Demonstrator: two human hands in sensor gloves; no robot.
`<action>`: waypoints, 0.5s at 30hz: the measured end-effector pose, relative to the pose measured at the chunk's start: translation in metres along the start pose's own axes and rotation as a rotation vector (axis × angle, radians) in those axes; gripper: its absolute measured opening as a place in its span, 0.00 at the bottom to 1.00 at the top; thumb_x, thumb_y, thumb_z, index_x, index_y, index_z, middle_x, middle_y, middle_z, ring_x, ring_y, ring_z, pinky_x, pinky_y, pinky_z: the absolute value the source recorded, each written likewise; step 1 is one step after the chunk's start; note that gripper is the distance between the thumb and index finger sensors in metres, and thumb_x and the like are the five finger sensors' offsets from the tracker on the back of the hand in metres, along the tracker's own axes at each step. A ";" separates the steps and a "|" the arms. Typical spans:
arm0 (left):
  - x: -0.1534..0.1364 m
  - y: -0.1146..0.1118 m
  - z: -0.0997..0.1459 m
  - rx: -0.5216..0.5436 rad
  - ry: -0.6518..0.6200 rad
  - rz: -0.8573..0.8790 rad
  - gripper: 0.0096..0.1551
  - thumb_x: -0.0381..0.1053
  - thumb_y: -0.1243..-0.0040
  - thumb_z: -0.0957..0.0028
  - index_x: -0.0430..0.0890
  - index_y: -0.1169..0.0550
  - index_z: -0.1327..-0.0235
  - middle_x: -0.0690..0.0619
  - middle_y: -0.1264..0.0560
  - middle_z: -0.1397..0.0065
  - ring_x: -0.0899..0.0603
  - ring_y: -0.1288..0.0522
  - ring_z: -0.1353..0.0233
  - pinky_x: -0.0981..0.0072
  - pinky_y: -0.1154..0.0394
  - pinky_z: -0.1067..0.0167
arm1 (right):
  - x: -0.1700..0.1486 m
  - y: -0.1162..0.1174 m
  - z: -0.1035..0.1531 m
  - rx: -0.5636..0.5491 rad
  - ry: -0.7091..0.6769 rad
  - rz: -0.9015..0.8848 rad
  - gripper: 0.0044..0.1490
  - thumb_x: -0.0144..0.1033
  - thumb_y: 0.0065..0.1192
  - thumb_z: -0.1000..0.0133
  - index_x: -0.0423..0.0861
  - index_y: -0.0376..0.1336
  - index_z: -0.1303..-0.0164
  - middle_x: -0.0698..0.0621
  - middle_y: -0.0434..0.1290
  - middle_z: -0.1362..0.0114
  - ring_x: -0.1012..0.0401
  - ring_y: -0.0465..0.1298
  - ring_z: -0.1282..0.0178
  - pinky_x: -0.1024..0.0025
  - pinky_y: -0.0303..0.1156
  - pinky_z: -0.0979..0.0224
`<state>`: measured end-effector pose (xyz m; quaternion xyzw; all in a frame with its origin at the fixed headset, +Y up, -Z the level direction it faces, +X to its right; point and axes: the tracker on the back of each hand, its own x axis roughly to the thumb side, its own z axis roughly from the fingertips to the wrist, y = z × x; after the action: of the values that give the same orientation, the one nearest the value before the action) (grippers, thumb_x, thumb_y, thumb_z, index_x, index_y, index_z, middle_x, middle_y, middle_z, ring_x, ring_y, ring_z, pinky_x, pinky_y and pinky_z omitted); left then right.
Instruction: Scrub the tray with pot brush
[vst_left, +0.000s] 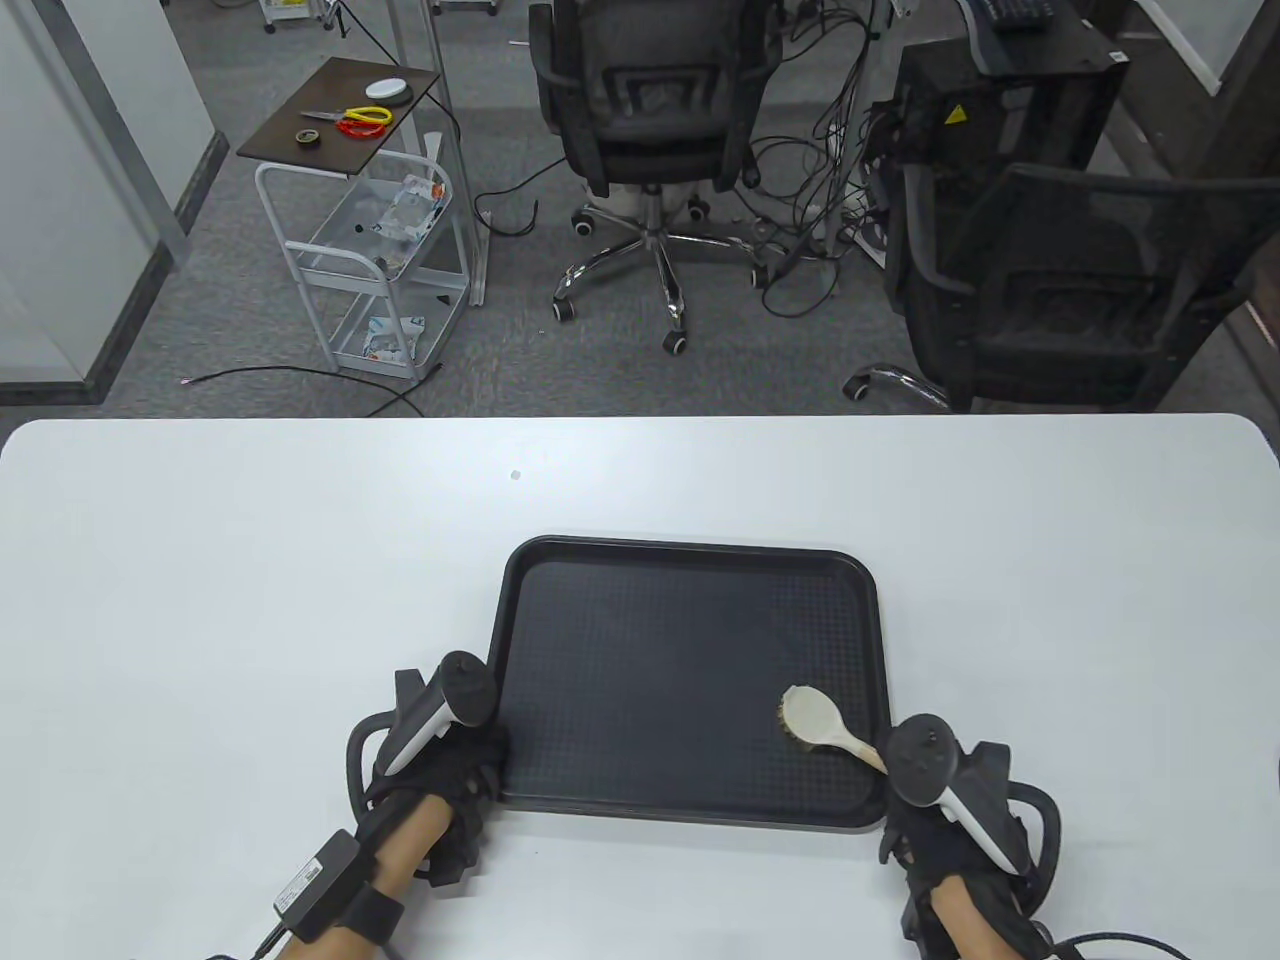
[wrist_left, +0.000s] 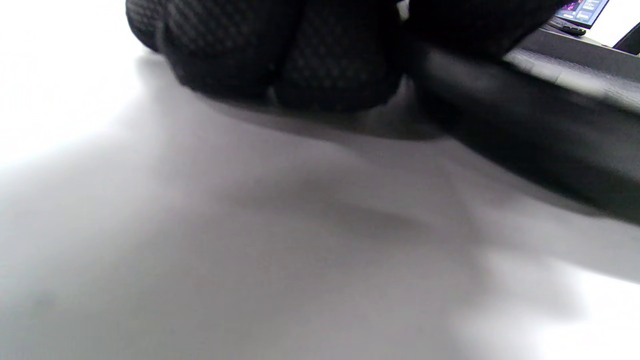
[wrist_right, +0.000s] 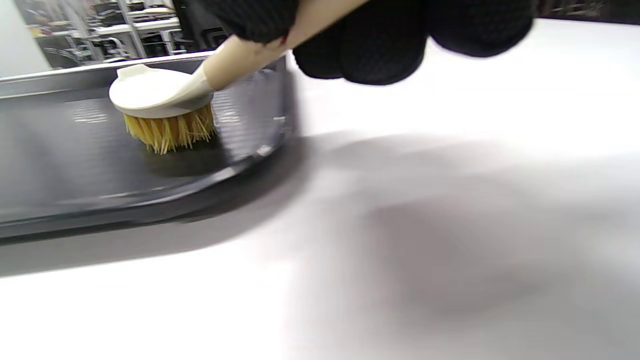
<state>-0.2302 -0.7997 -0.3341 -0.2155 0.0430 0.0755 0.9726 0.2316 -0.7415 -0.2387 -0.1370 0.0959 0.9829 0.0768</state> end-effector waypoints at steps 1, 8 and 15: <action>0.000 0.000 0.000 0.000 0.000 0.000 0.45 0.62 0.43 0.52 0.43 0.42 0.26 0.54 0.20 0.66 0.47 0.21 0.61 0.48 0.32 0.36 | -0.006 -0.002 0.000 -0.009 0.015 0.016 0.32 0.32 0.63 0.46 0.56 0.63 0.28 0.44 0.69 0.28 0.50 0.75 0.39 0.49 0.74 0.39; 0.000 0.000 0.000 0.002 0.001 -0.002 0.45 0.62 0.43 0.52 0.43 0.42 0.26 0.55 0.20 0.66 0.47 0.21 0.61 0.48 0.32 0.36 | 0.008 -0.014 0.007 -0.058 -0.011 0.055 0.32 0.33 0.62 0.45 0.55 0.63 0.27 0.44 0.68 0.27 0.50 0.74 0.40 0.50 0.72 0.39; 0.000 0.000 0.000 0.000 0.000 -0.001 0.45 0.62 0.43 0.52 0.43 0.42 0.26 0.55 0.20 0.66 0.47 0.21 0.61 0.48 0.32 0.36 | 0.084 -0.012 0.023 -0.081 -0.221 0.027 0.33 0.34 0.62 0.45 0.55 0.62 0.26 0.45 0.68 0.27 0.51 0.75 0.40 0.52 0.73 0.40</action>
<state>-0.2300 -0.7992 -0.3340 -0.2153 0.0431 0.0749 0.9727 0.1482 -0.7145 -0.2426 -0.0293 0.0489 0.9961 0.0679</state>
